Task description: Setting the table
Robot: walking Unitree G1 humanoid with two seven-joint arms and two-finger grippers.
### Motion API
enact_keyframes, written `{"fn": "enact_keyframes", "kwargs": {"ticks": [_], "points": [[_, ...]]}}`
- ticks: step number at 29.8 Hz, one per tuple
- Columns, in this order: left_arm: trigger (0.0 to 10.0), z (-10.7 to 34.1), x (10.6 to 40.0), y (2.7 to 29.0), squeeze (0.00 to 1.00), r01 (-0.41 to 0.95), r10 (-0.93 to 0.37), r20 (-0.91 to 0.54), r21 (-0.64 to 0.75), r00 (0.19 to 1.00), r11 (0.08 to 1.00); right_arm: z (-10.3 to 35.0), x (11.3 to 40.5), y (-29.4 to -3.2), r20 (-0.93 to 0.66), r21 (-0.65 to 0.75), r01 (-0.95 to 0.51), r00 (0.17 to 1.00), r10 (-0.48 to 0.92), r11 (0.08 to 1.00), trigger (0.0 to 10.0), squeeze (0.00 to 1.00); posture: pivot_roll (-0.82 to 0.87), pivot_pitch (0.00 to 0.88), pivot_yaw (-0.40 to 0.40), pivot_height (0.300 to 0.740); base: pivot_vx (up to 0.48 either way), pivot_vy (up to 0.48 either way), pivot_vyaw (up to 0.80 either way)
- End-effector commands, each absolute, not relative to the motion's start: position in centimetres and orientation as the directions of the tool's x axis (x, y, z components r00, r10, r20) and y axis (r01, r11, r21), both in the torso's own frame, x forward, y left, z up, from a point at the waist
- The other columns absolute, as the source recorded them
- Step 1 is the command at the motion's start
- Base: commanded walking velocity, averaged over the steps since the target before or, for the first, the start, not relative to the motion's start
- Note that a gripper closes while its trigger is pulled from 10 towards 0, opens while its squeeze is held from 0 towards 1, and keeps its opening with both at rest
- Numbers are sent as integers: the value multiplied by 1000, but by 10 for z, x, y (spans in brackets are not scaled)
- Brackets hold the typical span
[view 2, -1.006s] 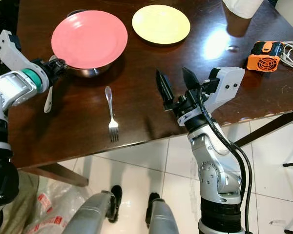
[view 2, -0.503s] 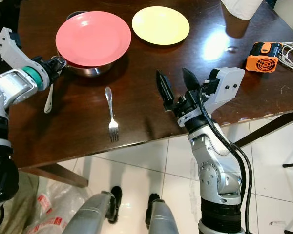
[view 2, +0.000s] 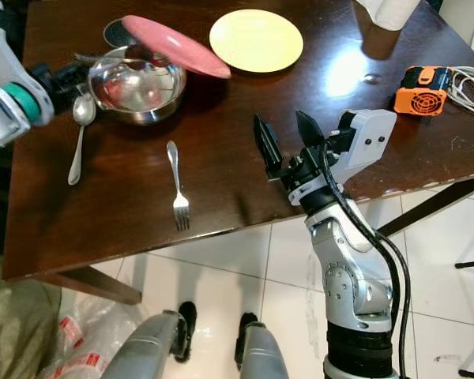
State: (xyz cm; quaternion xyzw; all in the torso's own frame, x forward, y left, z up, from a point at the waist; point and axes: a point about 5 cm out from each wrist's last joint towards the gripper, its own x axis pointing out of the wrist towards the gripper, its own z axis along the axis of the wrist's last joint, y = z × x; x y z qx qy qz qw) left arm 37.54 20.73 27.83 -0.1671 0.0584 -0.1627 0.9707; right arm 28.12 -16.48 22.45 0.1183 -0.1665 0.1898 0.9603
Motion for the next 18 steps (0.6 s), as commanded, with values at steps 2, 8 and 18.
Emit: {"fn": "enact_keyframes", "kwargs": {"ticks": [2, 8, 18], "points": [[10000, 260, 372, 208, 0, 294, -338, -136, -265, 931, 918, 221, 280, -167, 351, 167, -401, 878, 326, 901, 10000, 0, 135, 136, 83, 740, 0, 0, 0], [10000, 250, 368, 203, 0, 322, -360, -135, -240, 923, 916, 222, 281, -167, 351, 164, -403, 877, 328, 901, 10000, 0, 129, 140, 78, 740, 0, 0, 0], [10000, 281, 365, 204, 0, 396, -392, 61, -126, 918, 909, 223, 281, -168, 350, 162, -399, 878, 326, 902, 10000, 0, 130, 139, 75, 740, 0, 0, 0]]}}
